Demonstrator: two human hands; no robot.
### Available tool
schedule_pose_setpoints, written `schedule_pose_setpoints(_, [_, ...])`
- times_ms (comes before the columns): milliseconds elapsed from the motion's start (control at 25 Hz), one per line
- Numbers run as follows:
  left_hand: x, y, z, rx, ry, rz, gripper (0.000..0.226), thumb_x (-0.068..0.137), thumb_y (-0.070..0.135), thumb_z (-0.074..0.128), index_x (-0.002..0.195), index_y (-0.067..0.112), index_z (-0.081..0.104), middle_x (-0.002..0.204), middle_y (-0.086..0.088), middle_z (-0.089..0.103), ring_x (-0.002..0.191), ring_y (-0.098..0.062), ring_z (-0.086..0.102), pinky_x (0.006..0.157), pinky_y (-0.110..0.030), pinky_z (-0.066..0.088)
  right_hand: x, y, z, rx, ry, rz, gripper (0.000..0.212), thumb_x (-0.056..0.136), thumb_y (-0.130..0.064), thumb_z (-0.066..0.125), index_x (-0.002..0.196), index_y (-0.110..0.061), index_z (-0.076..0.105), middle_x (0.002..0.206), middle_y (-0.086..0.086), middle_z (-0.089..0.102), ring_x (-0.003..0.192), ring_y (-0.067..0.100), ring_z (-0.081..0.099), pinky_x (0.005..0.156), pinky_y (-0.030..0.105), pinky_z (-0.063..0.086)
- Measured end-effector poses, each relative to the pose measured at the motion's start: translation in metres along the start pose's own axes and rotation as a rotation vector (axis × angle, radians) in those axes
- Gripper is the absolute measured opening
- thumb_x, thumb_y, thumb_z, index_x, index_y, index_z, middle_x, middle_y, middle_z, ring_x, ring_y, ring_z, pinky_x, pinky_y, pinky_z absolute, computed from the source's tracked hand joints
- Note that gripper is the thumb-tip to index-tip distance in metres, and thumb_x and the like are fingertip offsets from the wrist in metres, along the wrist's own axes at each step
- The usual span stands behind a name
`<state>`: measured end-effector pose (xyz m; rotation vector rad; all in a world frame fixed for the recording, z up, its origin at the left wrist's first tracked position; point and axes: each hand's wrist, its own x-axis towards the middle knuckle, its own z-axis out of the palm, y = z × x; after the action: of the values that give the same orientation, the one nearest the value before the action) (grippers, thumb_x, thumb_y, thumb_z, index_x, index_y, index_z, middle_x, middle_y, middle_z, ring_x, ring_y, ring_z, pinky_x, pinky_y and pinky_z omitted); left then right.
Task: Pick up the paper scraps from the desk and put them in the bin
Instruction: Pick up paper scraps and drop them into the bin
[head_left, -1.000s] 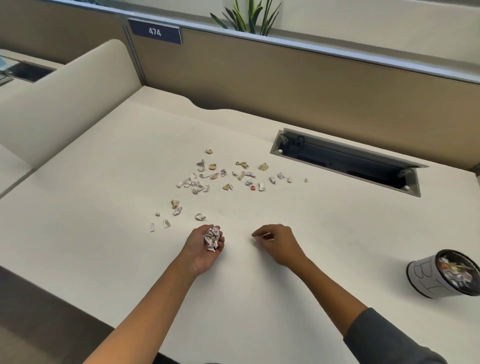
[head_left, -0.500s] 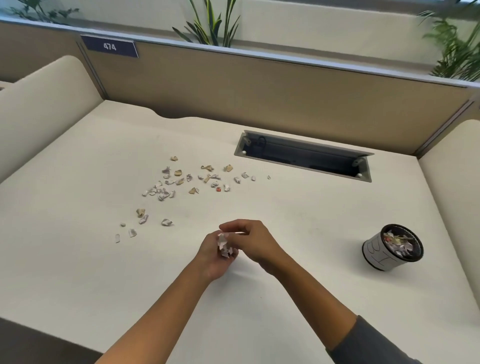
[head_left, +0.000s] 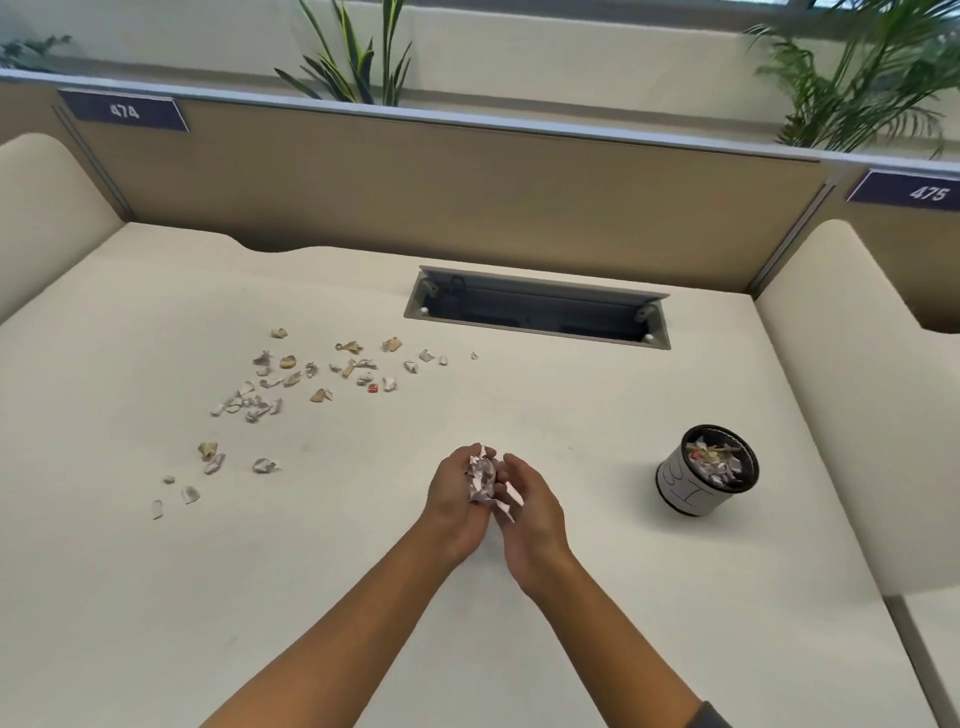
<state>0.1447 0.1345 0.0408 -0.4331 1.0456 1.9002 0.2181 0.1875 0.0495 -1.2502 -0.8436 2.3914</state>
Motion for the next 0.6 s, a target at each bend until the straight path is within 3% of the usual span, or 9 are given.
schedule_pose_setpoints(80, [-0.001,-0.021,0.022,0.031,-0.028,0.041,0.017,0.081,0.024,0.059,0.068,0.013,0.060,0.062,-0.002,0.059,0.056,-0.014,0.057,0.060,-0.024,0.046,0.000,-0.010,-0.007,0.306,-0.013,0.090,0.028,0.101,-0.021,0.050,0.103,-0.004,0.072,0.097,0.007,0.070,0.087,0.020,0.069,0.082,0.031,0.053])
schedule_pose_setpoints(160, [0.001,-0.035,0.038,0.216,-0.024,0.161,0.014,0.078,0.028,0.059,0.071,0.016,0.062,0.067,0.000,0.062,0.063,-0.014,0.058,0.068,-0.028,0.046,0.000,-0.022,-0.013,0.492,-0.022,0.112,0.032,0.102,-0.024,0.046,0.102,-0.005,0.071,0.089,0.005,0.068,0.087,0.020,0.068,0.082,0.031,0.051])
schedule_pose_setpoints(280, [-0.001,-0.054,0.064,0.384,-0.107,0.338,0.011,0.076,0.015,0.053,0.080,0.009,0.061,0.078,-0.009,0.062,0.071,-0.022,0.059,0.068,-0.032,0.048,0.000,-0.042,-0.028,0.570,-0.044,0.099,0.027,0.101,-0.026,0.047,0.087,-0.013,0.066,0.078,0.000,0.064,0.077,0.015,0.065,0.076,0.025,0.048])
schedule_pose_setpoints(400, [-0.002,-0.074,0.083,0.529,-0.132,0.443,0.017,0.078,0.006,0.047,0.085,0.012,0.061,0.087,-0.008,0.065,0.085,-0.019,0.065,0.075,-0.031,0.052,0.005,-0.058,-0.043,0.604,-0.051,0.099,0.024,0.100,-0.028,0.048,0.089,-0.016,0.066,0.073,-0.002,0.067,0.063,0.011,0.069,0.070,0.022,0.046])
schedule_pose_setpoints(520, [0.002,-0.084,0.086,0.608,-0.161,0.515,0.019,0.086,0.011,0.046,0.091,0.018,0.063,0.104,-0.005,0.066,0.106,-0.019,0.064,0.089,-0.033,0.054,0.014,-0.064,-0.051,0.660,-0.123,0.118,0.019,0.100,-0.029,0.048,0.100,-0.017,0.062,0.079,-0.003,0.065,0.079,0.010,0.067,0.077,0.022,0.047])
schedule_pose_setpoints(600, [-0.004,-0.090,0.098,0.525,-0.175,0.488,0.019,0.096,0.025,0.049,0.104,0.023,0.065,0.121,0.001,0.064,0.121,-0.014,0.057,0.099,-0.030,0.048,0.019,-0.065,-0.053,0.821,-0.181,0.168,0.020,0.101,-0.026,0.046,0.109,-0.016,0.062,0.091,-0.004,0.065,0.096,0.010,0.064,0.094,0.022,0.046])
